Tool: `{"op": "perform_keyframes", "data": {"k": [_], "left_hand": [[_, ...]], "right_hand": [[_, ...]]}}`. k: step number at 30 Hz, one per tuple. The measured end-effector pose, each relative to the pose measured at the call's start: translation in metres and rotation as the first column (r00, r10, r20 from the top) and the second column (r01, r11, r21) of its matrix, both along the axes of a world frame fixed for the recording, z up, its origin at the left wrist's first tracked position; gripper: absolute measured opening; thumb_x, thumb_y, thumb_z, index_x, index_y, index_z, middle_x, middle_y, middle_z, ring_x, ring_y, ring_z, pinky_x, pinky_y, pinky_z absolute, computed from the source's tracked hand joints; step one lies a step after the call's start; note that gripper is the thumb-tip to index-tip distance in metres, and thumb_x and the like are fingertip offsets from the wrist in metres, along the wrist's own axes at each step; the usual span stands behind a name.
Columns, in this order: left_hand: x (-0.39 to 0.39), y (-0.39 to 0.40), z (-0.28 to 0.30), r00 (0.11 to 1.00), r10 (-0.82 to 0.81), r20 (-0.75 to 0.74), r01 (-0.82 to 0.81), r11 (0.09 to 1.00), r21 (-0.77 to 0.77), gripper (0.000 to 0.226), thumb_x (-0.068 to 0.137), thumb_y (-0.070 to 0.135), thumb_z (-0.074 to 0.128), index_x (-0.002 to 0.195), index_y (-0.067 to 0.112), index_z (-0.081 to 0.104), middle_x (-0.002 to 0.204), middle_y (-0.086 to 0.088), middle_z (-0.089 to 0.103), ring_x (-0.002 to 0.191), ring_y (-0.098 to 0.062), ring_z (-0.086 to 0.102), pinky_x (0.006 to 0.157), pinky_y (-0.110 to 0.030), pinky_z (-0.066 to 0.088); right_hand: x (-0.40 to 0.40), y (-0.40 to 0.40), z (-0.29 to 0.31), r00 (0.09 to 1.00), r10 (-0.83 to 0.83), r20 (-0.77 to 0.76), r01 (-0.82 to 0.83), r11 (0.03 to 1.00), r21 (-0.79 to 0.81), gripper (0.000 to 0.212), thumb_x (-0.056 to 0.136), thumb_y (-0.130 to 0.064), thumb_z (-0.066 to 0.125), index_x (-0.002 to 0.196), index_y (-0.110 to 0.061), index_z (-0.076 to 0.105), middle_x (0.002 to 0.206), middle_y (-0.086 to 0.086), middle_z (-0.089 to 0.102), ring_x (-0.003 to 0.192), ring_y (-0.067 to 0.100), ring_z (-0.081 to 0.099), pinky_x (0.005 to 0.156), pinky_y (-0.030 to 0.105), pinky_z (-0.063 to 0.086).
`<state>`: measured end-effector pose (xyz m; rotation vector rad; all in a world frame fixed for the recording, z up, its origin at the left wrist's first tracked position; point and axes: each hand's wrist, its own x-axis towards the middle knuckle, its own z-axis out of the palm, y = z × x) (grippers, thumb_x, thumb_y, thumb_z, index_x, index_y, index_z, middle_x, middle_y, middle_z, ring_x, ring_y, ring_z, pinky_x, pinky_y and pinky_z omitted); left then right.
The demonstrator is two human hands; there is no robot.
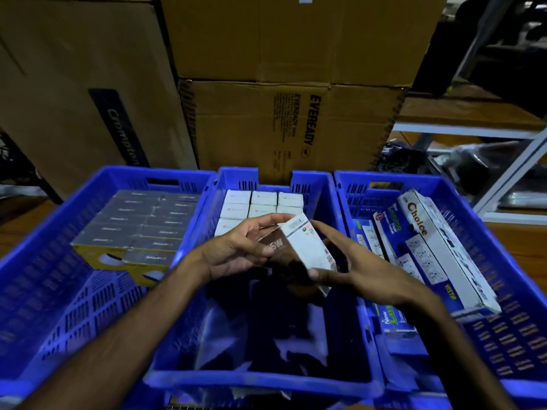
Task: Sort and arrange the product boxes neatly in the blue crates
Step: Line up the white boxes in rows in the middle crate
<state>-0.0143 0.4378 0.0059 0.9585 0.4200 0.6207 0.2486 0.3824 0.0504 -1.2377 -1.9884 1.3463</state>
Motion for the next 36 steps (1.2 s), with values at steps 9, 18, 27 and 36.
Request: {"op": "perform_keyframes", "data": {"k": [9,18,27,36], "left_hand": [[0.039,-0.018,0.019,0.727,0.540,-0.425,-0.516,0.837,0.181,0.067,0.064,0.027,0.098,0.120,0.014,0.064,0.080,-0.001,0.062,0.067,-0.011,0.067,0.063,-0.028,0.058],[0.037,-0.016,0.019,0.564,0.677,-0.472,-0.478,0.734,0.482,0.080,0.050,0.056,0.098,0.117,0.029,0.063,0.090,-0.005,0.056,0.060,-0.029,0.065,0.051,-0.038,0.057],[0.026,0.006,0.037,0.595,0.601,-0.534,0.010,0.658,0.753,0.055,0.068,0.035,0.097,0.118,0.038,0.075,0.115,0.009,0.070,0.091,-0.008,0.061,0.071,-0.016,0.049],[0.034,0.032,-0.011,0.410,0.719,-0.561,0.209,0.524,0.826,0.070,0.066,0.043,0.096,0.128,0.021,0.072,0.112,0.010,0.064,0.095,0.006,0.060,0.077,-0.010,0.044]], "right_hand": [[-0.014,0.003,-0.016,0.832,-0.314,0.458,0.130,0.912,0.389,0.114,0.056,-0.094,0.057,0.152,-0.054,0.012,0.115,-0.009,0.041,0.111,0.012,0.045,0.105,0.043,0.034],[-0.001,0.017,-0.033,0.892,-0.352,0.282,0.245,0.903,0.355,0.078,0.062,-0.077,0.071,0.127,-0.041,0.048,0.110,-0.027,0.066,0.109,0.003,0.061,0.104,0.041,0.032],[0.003,0.027,-0.050,0.942,-0.235,0.239,0.176,0.954,0.243,0.078,0.058,-0.081,0.075,0.122,-0.048,0.045,0.119,-0.032,0.065,0.120,-0.010,0.054,0.117,0.048,0.018],[0.030,0.028,-0.052,0.855,-0.425,0.298,0.289,0.867,0.407,0.087,0.078,-0.062,0.074,0.150,-0.048,0.028,0.148,-0.010,0.042,0.140,0.010,0.039,0.114,0.042,0.008]]}}
